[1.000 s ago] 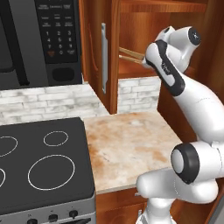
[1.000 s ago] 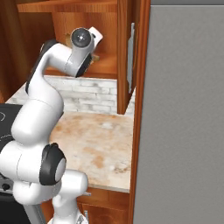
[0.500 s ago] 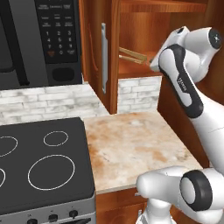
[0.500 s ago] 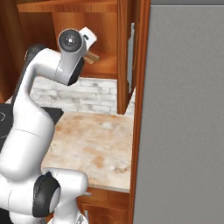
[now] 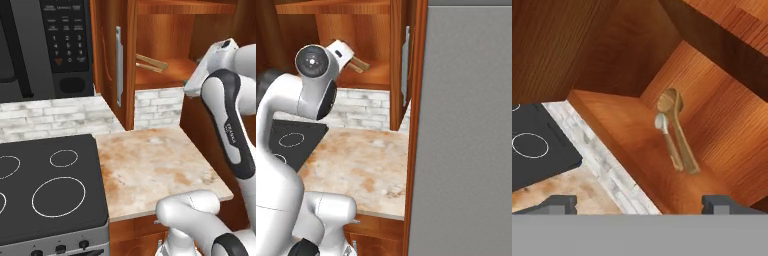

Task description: Organize the utensils by type. Pick up the wooden spoons from the counter and place them in the open cabinet. Then pick up the metallic utensils from the counter and place them in the open drawer.

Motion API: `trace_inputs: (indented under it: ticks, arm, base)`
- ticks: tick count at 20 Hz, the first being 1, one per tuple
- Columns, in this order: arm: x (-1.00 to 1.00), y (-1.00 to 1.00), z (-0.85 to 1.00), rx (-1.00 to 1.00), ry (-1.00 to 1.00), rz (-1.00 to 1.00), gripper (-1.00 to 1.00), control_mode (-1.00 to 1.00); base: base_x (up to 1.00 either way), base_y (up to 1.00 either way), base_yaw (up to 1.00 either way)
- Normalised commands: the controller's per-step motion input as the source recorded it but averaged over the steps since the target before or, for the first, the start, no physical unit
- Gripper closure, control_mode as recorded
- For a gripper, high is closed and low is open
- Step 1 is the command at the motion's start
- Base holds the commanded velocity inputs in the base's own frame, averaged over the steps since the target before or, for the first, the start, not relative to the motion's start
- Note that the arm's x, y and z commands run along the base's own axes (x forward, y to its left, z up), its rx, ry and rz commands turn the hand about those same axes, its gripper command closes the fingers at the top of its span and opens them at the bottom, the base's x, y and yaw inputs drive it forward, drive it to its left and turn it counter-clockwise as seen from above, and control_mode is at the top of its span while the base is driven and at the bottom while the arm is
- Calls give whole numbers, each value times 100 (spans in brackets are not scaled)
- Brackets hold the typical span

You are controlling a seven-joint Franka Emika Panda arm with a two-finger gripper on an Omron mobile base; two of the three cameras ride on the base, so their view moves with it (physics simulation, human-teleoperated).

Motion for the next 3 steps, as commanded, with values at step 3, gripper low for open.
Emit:
trace_inputs:
  ticks: [3]
  arm:
    - [-100, 6, 0, 0, 1, 0, -100, -100]
  base:
    - [0, 0, 0]
